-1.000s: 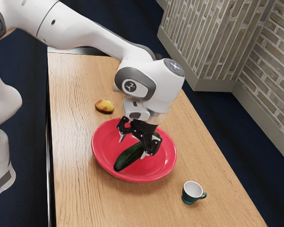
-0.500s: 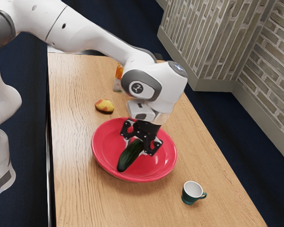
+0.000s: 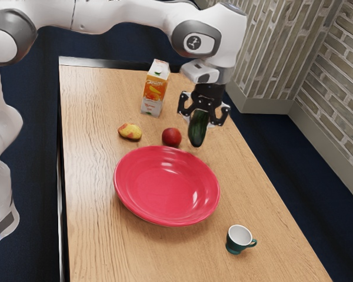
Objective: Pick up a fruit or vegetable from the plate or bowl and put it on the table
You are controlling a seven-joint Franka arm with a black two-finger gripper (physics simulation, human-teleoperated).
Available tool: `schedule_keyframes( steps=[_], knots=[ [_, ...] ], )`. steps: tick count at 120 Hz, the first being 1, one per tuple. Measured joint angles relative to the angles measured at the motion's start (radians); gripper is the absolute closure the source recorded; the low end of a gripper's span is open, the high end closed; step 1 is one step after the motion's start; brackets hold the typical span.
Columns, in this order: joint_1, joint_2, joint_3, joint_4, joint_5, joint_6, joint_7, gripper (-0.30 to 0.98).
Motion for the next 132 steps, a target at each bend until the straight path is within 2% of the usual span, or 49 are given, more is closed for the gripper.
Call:
schedule_keyframes(
  steps=[13, 31, 52, 64, 72, 118, 132],
  knots=[
    [0.146, 0.123, -0.009, 0.098, 0.0, -0.024, -0.007, 0.46],
    [0.129, 0.232, -0.056, 0.164, -0.007, -0.046, -0.016, 0.44],
    [0.215, 0.305, -0.122, 0.244, -0.02, -0.072, -0.025, 0.46],
    [0.375, 0.357, -0.245, 0.327, -0.024, -0.095, -0.029, 0.46],
    [0.43, 0.371, -0.283, 0.348, -0.025, -0.109, -0.033, 0.46],
    [0.452, 0.464, -0.32, 0.435, -0.024, -0.137, -0.055, 0.46],
    [0.449, 0.474, -0.33, 0.441, 0.018, -0.148, -0.059, 0.21]
  ],
)
